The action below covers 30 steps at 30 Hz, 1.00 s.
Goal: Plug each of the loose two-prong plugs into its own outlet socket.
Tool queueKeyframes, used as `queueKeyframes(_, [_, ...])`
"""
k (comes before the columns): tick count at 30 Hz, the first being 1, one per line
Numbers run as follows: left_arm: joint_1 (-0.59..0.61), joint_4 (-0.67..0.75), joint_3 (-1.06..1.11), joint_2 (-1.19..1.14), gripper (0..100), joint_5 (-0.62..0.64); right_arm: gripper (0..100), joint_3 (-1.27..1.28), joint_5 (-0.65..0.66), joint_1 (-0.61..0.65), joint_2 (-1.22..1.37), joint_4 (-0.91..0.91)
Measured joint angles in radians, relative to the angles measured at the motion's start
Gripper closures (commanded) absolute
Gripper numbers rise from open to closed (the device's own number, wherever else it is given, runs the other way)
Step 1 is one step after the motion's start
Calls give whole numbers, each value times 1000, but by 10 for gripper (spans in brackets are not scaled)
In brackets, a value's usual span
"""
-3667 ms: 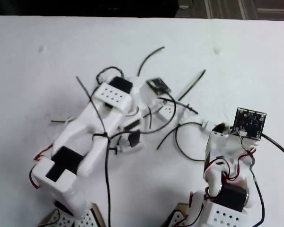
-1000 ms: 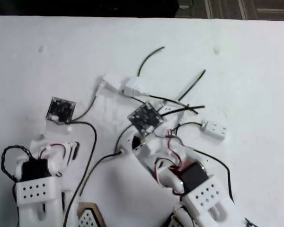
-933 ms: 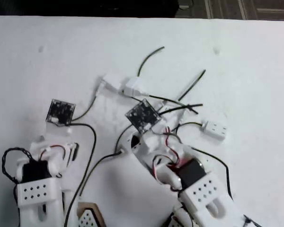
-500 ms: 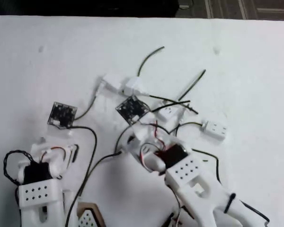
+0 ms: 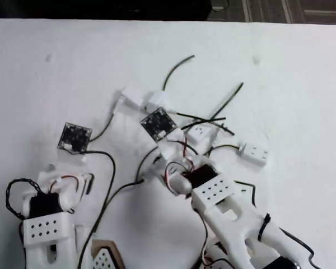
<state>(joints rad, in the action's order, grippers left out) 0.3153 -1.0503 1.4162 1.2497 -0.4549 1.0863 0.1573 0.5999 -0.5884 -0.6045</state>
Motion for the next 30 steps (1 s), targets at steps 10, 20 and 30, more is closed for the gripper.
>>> queueKeyframes(10, [0,0,0,0,788,0,981,-12,32,-40,68,68])
queueKeyframes(20, [0,0,3,0,788,0,981,-12,32,-15,68,49])
queueKeyframes(30, [0,0,3,0,788,0,981,-11,32,2,71,-15])
